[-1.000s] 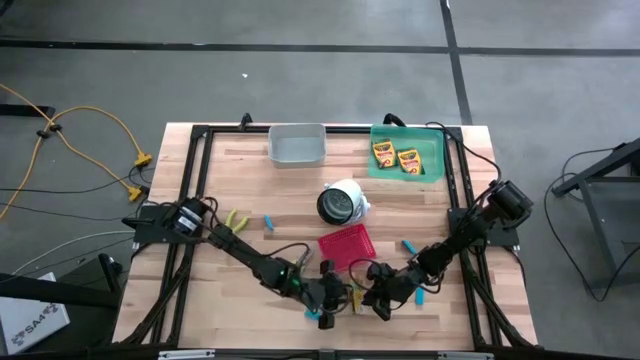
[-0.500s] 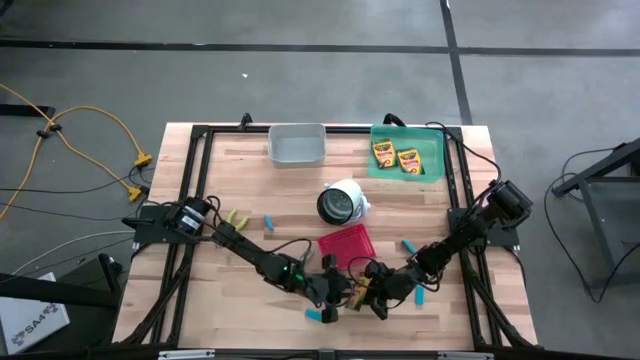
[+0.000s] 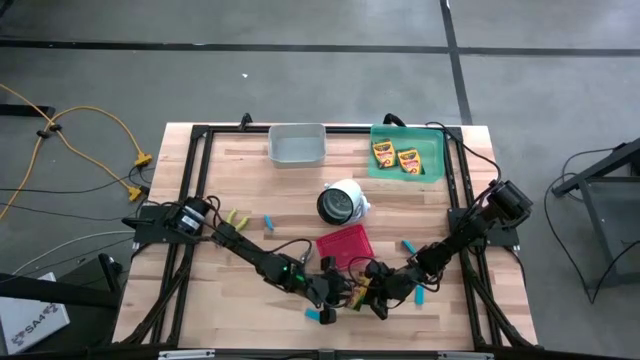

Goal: Pick & Place School Supplies
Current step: Put the yellow crayon box into the green bin

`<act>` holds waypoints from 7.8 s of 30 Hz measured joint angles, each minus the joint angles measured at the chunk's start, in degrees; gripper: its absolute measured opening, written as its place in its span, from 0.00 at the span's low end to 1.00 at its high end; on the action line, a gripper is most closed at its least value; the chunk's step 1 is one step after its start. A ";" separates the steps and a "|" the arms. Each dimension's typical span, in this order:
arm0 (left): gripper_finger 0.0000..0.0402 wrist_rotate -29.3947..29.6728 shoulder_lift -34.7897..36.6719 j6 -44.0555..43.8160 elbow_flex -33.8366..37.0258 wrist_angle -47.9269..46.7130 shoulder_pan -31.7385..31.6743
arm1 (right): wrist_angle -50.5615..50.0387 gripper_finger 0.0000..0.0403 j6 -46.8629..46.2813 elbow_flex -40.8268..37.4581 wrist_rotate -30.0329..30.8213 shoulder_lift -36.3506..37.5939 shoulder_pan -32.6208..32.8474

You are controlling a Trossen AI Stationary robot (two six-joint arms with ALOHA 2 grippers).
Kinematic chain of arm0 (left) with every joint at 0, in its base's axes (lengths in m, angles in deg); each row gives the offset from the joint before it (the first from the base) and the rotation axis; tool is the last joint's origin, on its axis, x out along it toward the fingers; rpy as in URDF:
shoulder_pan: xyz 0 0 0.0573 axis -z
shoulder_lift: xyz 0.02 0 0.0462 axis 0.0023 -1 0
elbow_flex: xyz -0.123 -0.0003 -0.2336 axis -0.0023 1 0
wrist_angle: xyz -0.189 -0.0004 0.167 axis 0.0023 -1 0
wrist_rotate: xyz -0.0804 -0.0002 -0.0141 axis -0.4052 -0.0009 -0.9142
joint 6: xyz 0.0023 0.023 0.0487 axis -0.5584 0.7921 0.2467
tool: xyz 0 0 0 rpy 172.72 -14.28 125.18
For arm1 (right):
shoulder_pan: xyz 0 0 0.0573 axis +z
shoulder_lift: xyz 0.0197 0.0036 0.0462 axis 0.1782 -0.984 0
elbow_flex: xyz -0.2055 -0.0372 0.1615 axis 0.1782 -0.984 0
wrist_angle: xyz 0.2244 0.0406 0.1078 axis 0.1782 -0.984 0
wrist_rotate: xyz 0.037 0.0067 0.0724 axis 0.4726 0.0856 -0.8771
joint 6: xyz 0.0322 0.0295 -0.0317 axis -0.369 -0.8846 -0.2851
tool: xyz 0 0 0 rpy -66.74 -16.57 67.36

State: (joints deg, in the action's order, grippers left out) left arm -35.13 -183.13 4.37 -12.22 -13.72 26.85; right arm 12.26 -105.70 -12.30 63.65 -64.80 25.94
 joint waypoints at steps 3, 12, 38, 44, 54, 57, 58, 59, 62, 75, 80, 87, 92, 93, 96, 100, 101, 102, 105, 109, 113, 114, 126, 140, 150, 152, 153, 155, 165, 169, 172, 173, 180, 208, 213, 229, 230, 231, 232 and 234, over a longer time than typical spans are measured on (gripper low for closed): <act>0.20 0.07 0.00 0.00 0.00 0.00 0.39 | -0.01 0.26 0.00 0.00 0.02 0.00 0.00; 0.22 0.08 0.00 1.27 -0.30 1.03 2.47 | -0.02 0.26 0.00 -0.02 0.50 0.04 0.00; 0.36 3.96 0.07 -1.75 -0.90 1.31 4.33 | 2.51 0.26 0.04 -0.04 2.00 0.09 -1.07; 0.36 4.03 0.07 -2.20 -0.94 1.25 4.49 | 2.54 0.26 0.03 -0.04 1.71 0.09 -1.77; 0.36 5.35 0.11 -3.48 -0.97 -0.19 4.89 | 2.99 0.26 1.24 1.09 1.79 0.09 -1.77; 0.36 5.27 0.11 -3.52 -0.98 -0.24 4.94 | 3.01 0.26 1.59 1.57 1.96 0.09 -1.77; 0.36 5.24 0.11 -3.54 -0.98 -0.29 4.98 | 2.96 0.26 1.68 1.75 2.02 0.09 -1.79; 0.36 5.22 0.11 -3.54 -0.98 -0.33 4.98 | 2.75 0.26 1.70 1.85 2.01 0.09 -1.80; 0.36 5.27 0.11 -3.02 -0.98 -0.65 5.02 | 2.16 0.26 1.66 1.88 2.09 0.09 -1.81; 0.36 5.79 1.60 1.07 -0.96 -1.05 6.21 | 2.21 0.26 1.64 1.90 1.86 0.09 -1.79; 0.36 5.82 1.72 1.99 -0.96 -0.98 6.65 | 2.19 0.26 1.62 1.90 1.90 0.09 -1.79; 0.36 7.27 4.87 8.68 -0.96 -3.19 8.17 | 2.22 0.26 1.68 1.92 1.95 0.09 -1.79; 0.36 5.82 8.04 10.89 -0.96 -13.55 6.73 | 2.51 0.26 2.37 1.92 1.88 0.09 -1.79; 0.36 4.56 8.30 11.00 -0.96 -15.04 5.90 | 2.51 0.26 2.41 1.92 1.86 0.09 -1.79; 0.36 -0.77 9.12 12.22 -0.96 -17.75 3.22 | 2.54 0.26 2.56 1.92 1.86 0.09 -1.79; 0.36 -5.08 10.47 15.15 -0.96 -21.18 0.02 | 2.55 0.26 2.56 1.92 1.84 0.09 -1.78; 0.36 -5.65 10.77 15.83 -0.96 -21.79 -0.54 | 2.56 0.26 2.56 1.92 1.84 0.09 -1.79; 0.36 -6.48 11.11 16.34 -0.96 -22.05 -1.06 | 2.56 0.26 2.58 1.92 1.81 0.09 -1.77; 0.36 -9.83 12.02 17.56 -0.98 -22.71 -2.37 | 2.56 0.26 2.58 1.92 1.79 0.09 -1.78; 0.36 -13.97 12.00 17.95 -0.96 -24.27 -3.68 | 2.56 0.26 2.58 1.92 1.77 0.09 -1.77; 0.36 -15.32 12.00 18.93 -0.98 -25.76 -4.95 | 2.56 0.26 2.58 1.92 1.77 0.09 -1.77; 0.36 -15.32 11.96 19.32 -0.96 -25.99 -5.25 | 2.56 0.26 2.58 1.92 1.77 0.09 -1.77; 0.36 -20.13 11.67 19.54 -0.97 -26.06 -7.60 | 3.07 0.26 2.60 1.92 1.75 0.09 -1.77; 0.36 -20.31 10.24 18.34 -0.89 -26.52 -6.95 | 3.92 0.26 3.04 1.92 1.75 0.09 -1.79; 0.31 -20.40 8.24 18.57 -0.96 -25.45 -6.37 | 4.40 0.26 3.06 1.95 1.58 0.09 -1.77; 0.26 -20.21 8.24 19.11 -0.98 -25.34 -5.97 | 4.22 0.26 3.06 1.95 1.53 0.09 -1.77; 0.23 -20.21 8.24 19.18 -0.96 -25.32 -5.77 | 4.17 0.26 3.09 1.95 1.53 0.09 -1.77; 0.17 -20.20 8.24 19.26 -0.96 -24.80 -5.46 | 3.83 0.26 3.61 1.95 1.54 0.09 -1.74; 0.07 -20.00 8.24 19.35 -0.96 -22.93 -4.06 | 1.04 0.26 10.50 1.95 2.43 0.09 -1.33; 0.08 -20.00 8.53 19.57 -0.96 -23.34 -3.13 | -4.58 0.26 10.54 1.90 2.44 2.04 -1.33; 0.07 -19.24 9.86 19.04 -0.96 -23.40 -2.44 | -11.13 0.26 10.58 1.90 2.98 5.49 -1.29; 0.07 -18.33 10.36 19.04 -0.96 -23.40 -2.22 | -12.96 0.25 10.83 1.88 3.21 6.89 -1.12; 0.07 -13.94 11.87 19.93 -0.96 -23.84 -1.84 | -15.60 0.18 17.93 1.90 3.45 16.81 1.69; 0.06 -5.44 16.81 20.25 -1.01 -21.91 -2.67 | -17.50 0.42 22.47 1.90 2.21 20.83 2.29; 0.06 -4.97 16.81 16.45 -1.01 -22.01 -2.67 | -17.75 0.42 23.78 1.90 1.16 20.83 1.30; 0.06 -5.27 16.81 7.60 -1.01 -25.24 -2.52 | -21.68 0.38 23.79 1.90 0.62 20.83 0.79; 0.06 -5.29 16.81 7.34 -1.01 -25.29 -2.52 | -21.64 0.38 24.26 1.90 0.93 20.83 0.74; 0.06 -5.29 16.81 7.24 -1.01 -25.25 -2.52 | -21.62 0.38 24.91 1.90 1.21 20.83 0.55; 0.06 -5.27 16.81 7.20 -1.01 -25.17 -2.52 | -21.59 0.38 25.44 1.90 1.75 20.83 0.35; 0.06 -5.29 16.81 6.94 -1.01 -24.76 -2.52 | -21.57 0.38 26.66 1.90 2.36 20.83 -0.40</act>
State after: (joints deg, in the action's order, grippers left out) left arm -40.42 -166.33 11.31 -13.23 -38.48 24.33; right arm -9.31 -79.04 -10.39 66.00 -43.97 25.54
